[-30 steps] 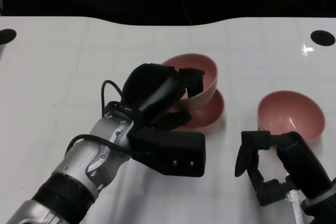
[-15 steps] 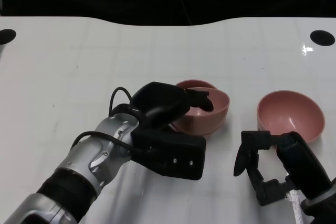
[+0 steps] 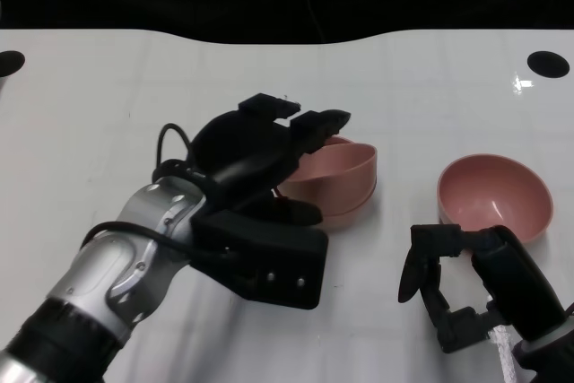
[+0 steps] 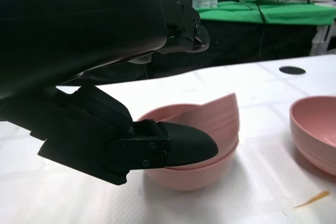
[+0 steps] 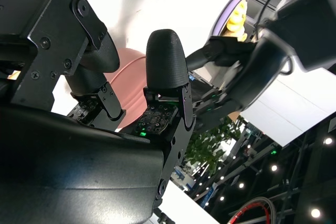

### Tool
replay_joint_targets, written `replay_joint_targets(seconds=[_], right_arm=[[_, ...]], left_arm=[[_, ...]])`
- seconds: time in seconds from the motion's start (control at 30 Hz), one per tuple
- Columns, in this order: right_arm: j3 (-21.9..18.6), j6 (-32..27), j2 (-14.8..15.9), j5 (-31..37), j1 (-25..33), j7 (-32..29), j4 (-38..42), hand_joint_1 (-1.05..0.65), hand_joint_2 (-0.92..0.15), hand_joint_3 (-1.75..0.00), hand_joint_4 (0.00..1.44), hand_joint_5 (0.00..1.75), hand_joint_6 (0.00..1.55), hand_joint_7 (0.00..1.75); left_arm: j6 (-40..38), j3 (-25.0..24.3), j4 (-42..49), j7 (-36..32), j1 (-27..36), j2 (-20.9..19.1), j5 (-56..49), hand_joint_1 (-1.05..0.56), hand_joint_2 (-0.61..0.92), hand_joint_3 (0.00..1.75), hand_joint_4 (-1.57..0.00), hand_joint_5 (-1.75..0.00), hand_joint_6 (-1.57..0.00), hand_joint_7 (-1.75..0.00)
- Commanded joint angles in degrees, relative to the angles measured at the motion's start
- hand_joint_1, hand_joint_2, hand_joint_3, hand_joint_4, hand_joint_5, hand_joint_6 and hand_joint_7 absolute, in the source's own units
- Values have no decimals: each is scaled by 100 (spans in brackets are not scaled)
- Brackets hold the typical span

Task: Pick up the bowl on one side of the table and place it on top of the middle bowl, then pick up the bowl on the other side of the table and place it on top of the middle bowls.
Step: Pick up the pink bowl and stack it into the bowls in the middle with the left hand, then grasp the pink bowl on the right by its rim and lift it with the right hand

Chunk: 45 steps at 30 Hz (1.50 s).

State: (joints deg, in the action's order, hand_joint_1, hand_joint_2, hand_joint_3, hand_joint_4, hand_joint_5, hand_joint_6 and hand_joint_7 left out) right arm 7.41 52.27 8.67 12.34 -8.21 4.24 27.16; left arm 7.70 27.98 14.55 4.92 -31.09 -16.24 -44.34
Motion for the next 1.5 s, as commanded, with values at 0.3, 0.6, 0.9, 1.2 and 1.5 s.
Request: replay_joint_targets(seconds=[0.3, 0.6, 0.9, 1.2, 1.5], right_arm=[[-42, -131, 60, 14, 77, -34, -182, 28, -4, -175, 102, 175, 99, 134], [-47, -212, 23, 8, 86, -56, -240, 33, -5, -175, 102, 175, 99, 133], [-53, -242, 30, -10, 93, -46, -310, 28, -5, -175, 101, 175, 98, 133], [-68, -428, 113, -234, 10, 135, -356, 25, -11, -166, 94, 170, 92, 127], [-220, -1218, 420, 28, 100, 215, -1277, 15, -28, -108, 50, 113, 55, 73]], left_arm=[[1132, -1036, -953, -887, 1574, -496, 839, -66, 92, 41, -10, -69, -32, -9], [2367, -1677, -761, -1582, 2821, -297, 1889, -31, 92, 20, -49, -99, -71, -27], [3138, -2112, -627, -1668, 3612, 42, 2739, -17, 85, 30, -68, -117, -70, -59], [3730, -2541, 228, -1754, 3629, 400, 2955, 2, 39, 134, -81, -157, -86, -113], [4138, -2735, 813, -1741, 3434, 426, 2923, 4, 26, 162, -92, -172, -83, -158]])
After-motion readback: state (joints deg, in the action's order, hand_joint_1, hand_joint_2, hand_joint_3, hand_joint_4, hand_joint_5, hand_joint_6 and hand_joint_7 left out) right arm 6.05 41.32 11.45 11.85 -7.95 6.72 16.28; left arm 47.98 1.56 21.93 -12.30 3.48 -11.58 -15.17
